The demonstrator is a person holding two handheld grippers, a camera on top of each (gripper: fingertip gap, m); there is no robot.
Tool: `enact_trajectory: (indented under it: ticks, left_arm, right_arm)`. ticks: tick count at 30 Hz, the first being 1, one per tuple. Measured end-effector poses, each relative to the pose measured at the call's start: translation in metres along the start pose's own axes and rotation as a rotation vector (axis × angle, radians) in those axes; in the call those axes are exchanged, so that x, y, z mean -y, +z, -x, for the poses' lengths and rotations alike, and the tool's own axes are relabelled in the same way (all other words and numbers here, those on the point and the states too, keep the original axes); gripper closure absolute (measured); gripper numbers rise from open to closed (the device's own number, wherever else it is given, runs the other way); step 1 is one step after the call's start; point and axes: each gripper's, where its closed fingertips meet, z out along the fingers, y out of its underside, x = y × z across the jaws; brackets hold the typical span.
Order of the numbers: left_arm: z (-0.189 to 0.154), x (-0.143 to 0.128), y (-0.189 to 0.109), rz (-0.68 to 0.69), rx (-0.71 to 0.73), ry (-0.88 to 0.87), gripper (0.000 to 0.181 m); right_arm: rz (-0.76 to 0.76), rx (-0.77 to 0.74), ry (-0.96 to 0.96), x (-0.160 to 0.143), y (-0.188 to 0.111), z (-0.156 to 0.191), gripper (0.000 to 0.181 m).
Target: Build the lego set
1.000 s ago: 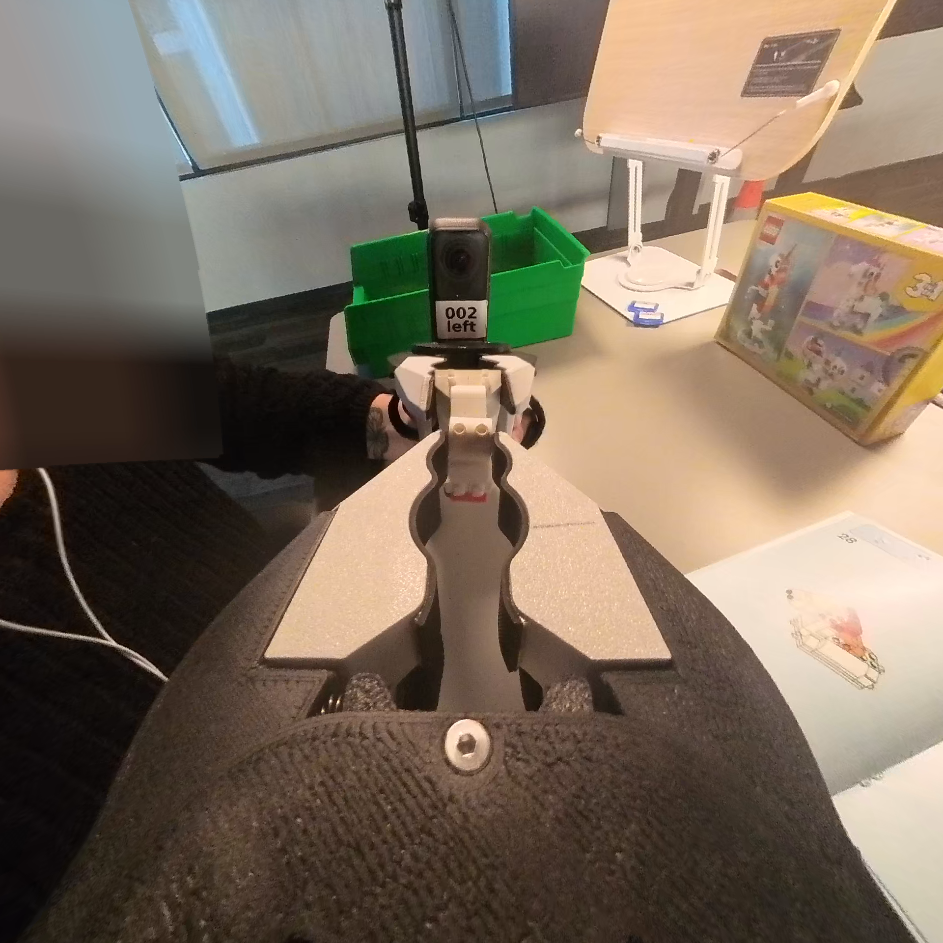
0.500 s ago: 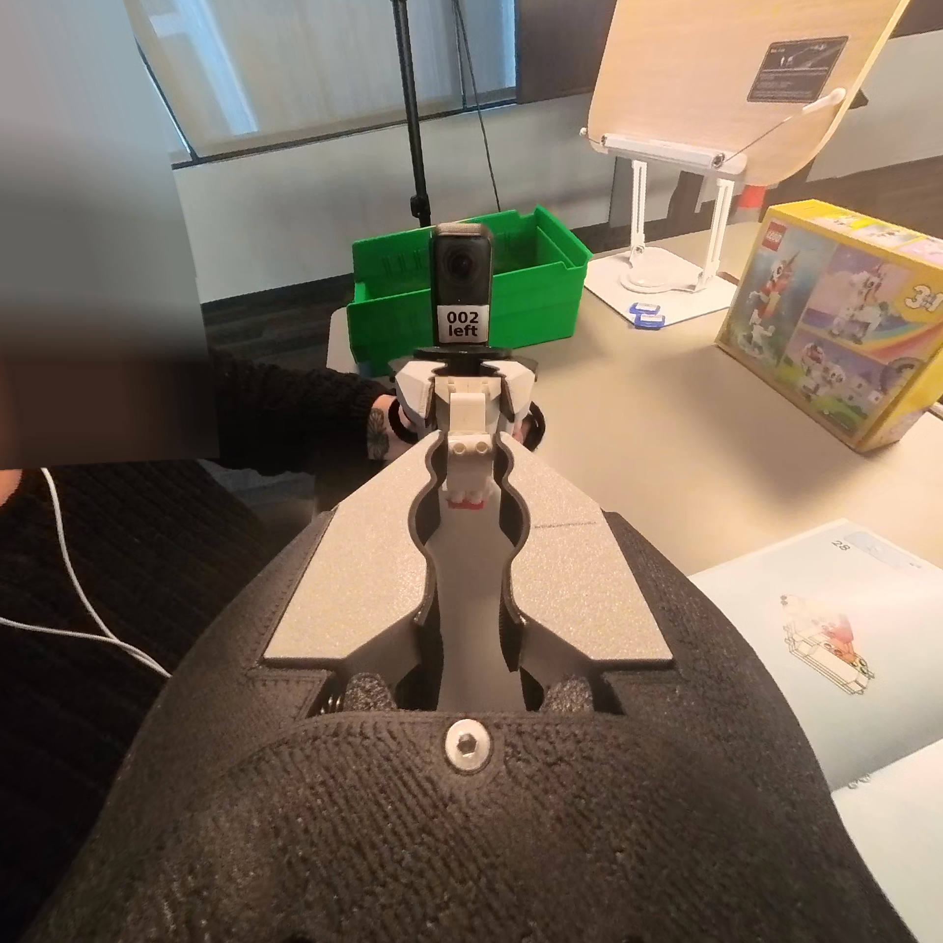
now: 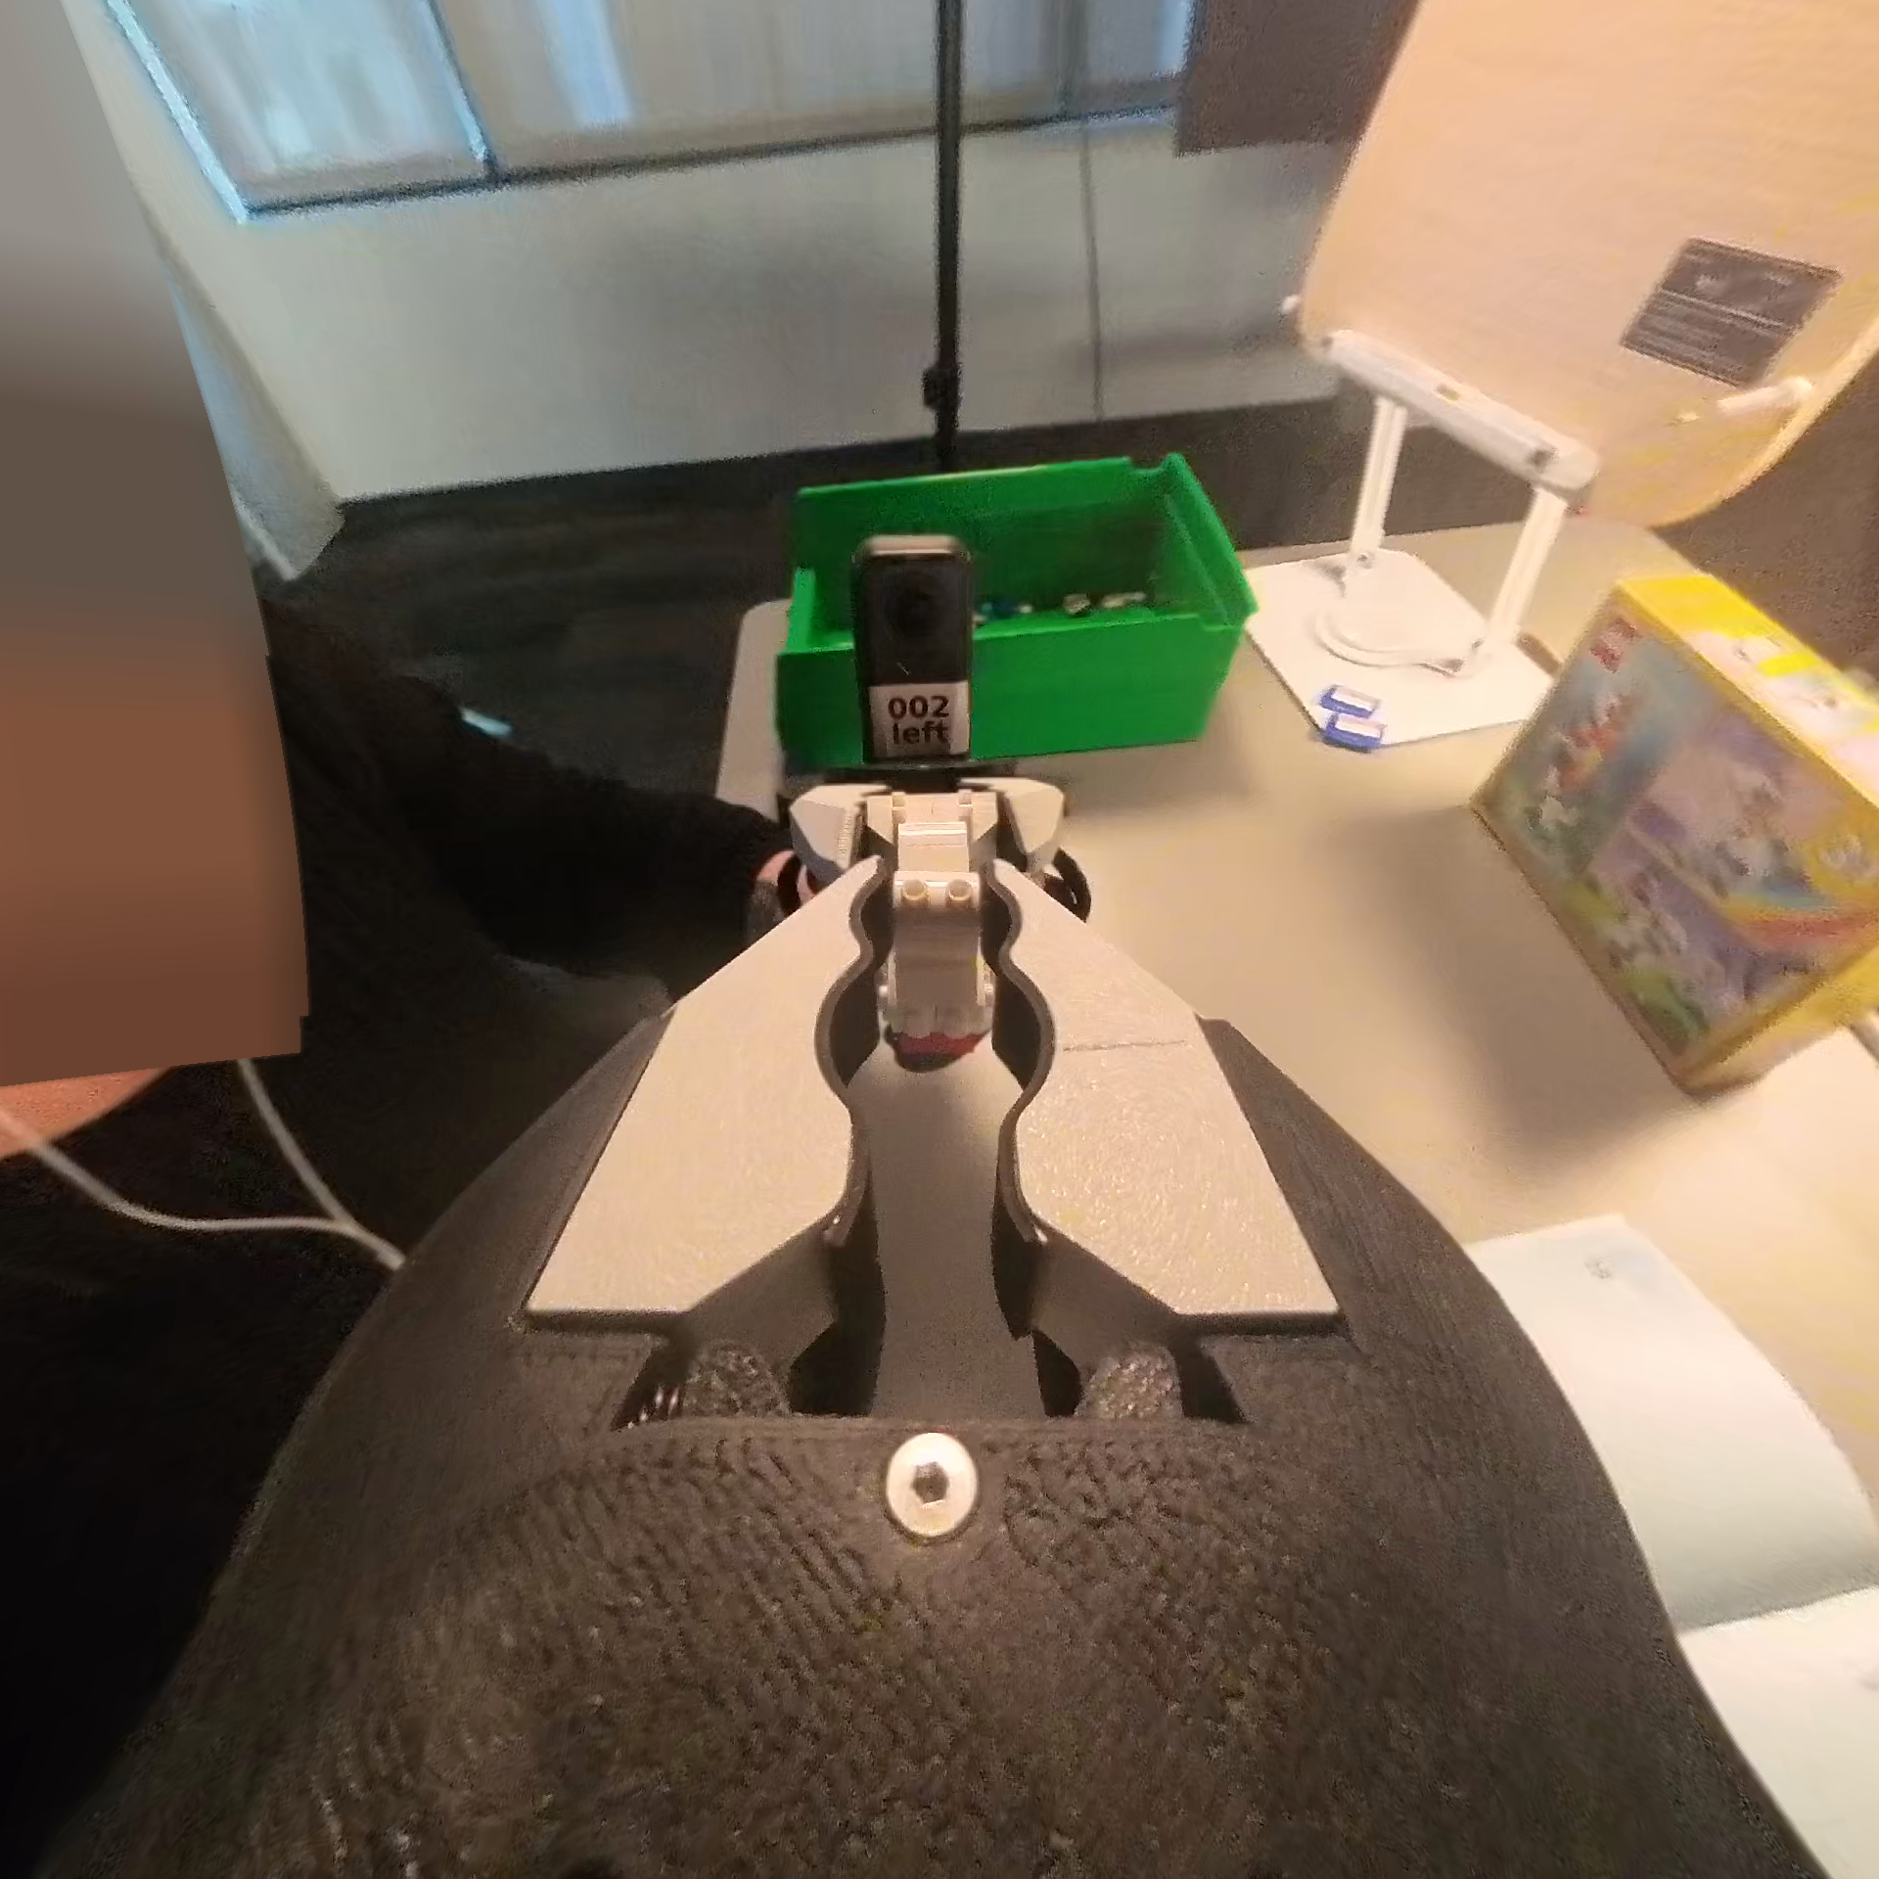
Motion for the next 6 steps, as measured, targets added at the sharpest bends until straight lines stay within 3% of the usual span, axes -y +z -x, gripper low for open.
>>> enact_trajectory:
  ticks: [6]
  left_arm:
    - [-0.014, 0.068, 0.036, -0.191, 0.04, 0.202, 0.145]
  right_arm:
    - [0.172, 0.136, 0.016, 0.077, -0.013, 0.015, 0.166]
